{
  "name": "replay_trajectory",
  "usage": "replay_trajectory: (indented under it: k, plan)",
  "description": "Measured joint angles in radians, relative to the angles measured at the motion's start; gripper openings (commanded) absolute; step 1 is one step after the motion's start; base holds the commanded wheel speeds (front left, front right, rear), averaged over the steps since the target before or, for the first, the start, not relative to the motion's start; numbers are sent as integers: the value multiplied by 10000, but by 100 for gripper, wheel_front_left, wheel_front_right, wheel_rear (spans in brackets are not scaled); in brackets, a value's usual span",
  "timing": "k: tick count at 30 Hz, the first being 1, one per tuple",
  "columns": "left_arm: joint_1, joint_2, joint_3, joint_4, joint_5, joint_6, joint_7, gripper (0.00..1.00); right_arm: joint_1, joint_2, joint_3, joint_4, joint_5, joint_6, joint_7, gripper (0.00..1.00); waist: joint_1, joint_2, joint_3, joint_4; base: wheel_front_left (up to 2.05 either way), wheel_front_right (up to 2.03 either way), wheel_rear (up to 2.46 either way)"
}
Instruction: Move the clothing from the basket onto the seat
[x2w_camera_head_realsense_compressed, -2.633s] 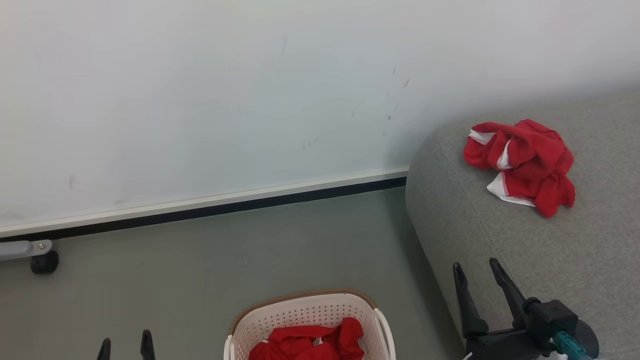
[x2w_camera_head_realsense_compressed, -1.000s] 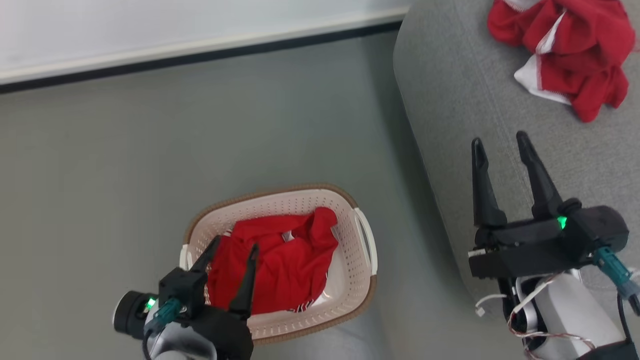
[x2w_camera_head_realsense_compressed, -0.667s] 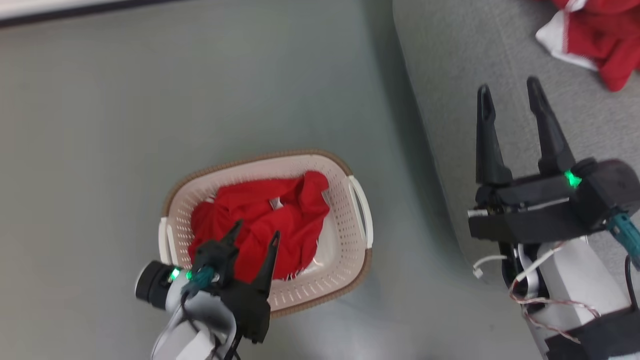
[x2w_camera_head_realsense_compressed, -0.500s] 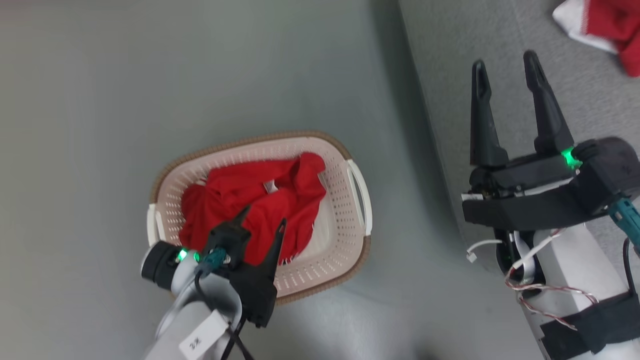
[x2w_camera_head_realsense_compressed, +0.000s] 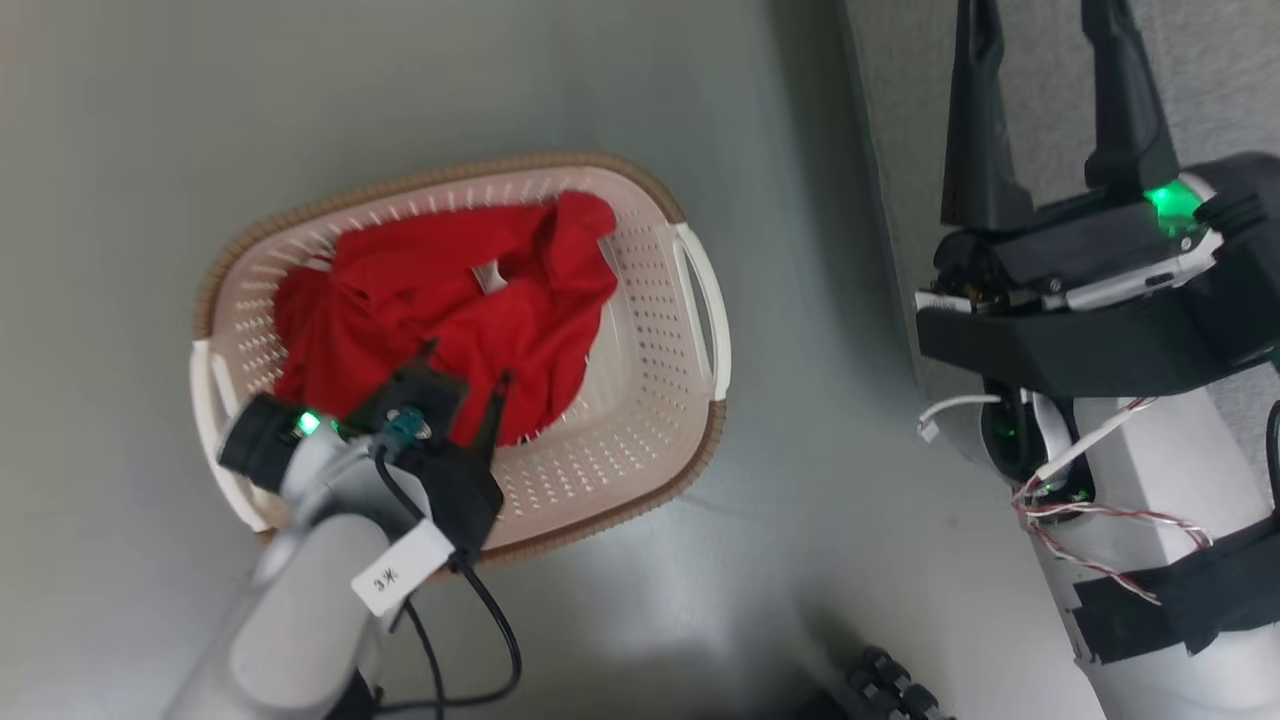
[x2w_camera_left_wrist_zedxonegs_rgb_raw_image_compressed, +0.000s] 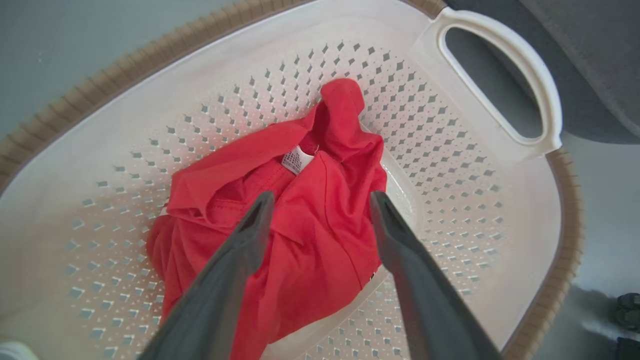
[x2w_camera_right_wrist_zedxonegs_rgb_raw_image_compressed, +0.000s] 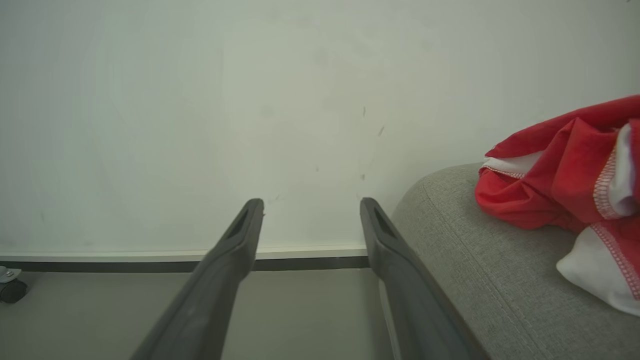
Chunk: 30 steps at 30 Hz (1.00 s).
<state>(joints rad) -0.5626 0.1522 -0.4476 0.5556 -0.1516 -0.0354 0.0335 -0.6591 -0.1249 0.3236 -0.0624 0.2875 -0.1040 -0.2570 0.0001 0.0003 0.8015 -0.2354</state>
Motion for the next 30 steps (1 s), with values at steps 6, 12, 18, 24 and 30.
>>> replay_trajectory:
  k: [6,12,18,24,30]
  plan:
    - [-792,397,69,407,357,2,2,100,-534,123,-25,-230,-12,65,0,100,0,-1,886,-236,0,0,0]
    - [-1418,640,127,1043,529,100,-59,100,-871,263,0,-188,-117,134,0,100,0,-1,1756,-579,0,0,0]
    - [-1844,644,117,1452,853,295,-267,100,-886,293,-31,-31,-148,167,-2,100,-1,-1,2128,-885,0,0,0]
    - [-2124,717,104,1877,1018,548,-366,100,-884,422,-13,23,-155,247,-2,100,-1,-1,2268,-1033,0,0,0]
    - [-2279,755,23,2357,1149,704,-414,100,-882,456,-15,65,-155,253,-2,100,-1,-3,2331,-1132,0,0,0]
